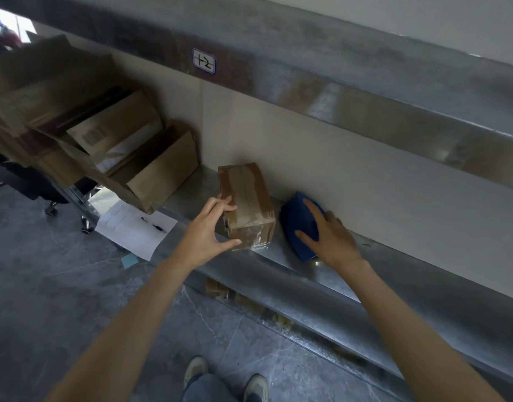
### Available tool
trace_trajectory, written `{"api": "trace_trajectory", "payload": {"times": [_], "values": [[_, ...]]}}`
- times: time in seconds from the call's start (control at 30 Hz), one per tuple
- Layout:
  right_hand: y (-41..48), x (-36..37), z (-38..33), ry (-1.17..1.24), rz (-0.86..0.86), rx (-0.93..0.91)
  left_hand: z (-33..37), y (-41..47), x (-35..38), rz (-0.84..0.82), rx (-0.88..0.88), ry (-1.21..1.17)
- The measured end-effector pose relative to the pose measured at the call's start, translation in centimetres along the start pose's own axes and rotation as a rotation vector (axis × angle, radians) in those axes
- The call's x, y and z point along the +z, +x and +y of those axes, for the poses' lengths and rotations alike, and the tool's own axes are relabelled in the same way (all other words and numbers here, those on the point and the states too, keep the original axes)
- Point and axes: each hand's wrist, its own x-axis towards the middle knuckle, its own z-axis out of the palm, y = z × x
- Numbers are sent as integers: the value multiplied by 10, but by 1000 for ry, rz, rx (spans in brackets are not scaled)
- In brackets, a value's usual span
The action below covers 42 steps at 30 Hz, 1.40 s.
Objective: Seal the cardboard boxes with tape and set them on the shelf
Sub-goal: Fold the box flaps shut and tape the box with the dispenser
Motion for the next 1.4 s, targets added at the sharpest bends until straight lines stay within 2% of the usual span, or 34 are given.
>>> {"api": "trace_trajectory", "payload": {"times": [0.07, 0.13, 0.23, 0.37, 0.63, 0.87, 1.1, 1.4], "values": [[-2, -8, -7, -81, 114, -50, -1, 0, 0, 3, -4, -25], [-3, -15, -15, 21, 143, -161, -1, 0, 0, 14, -8, -53], [0, -18, -33, 196, 100, -340, -1, 2, 0, 42, 4, -92], [9, -7, -56, 320, -11, -418, 1, 2, 0, 85, 20, -107], [19, 8, -60, 410, 110, -418, 4, 2, 6, 162, 30, -135], [20, 6, -62, 466, 83, -389, 6, 1, 8, 198, 24, -121], [17, 14, -79, 489, 175, -322, 21, 7, 24, 356, -76, -84], [19, 12, -77, 578, 211, -265, 21, 7, 19, 343, -98, -114]]}}
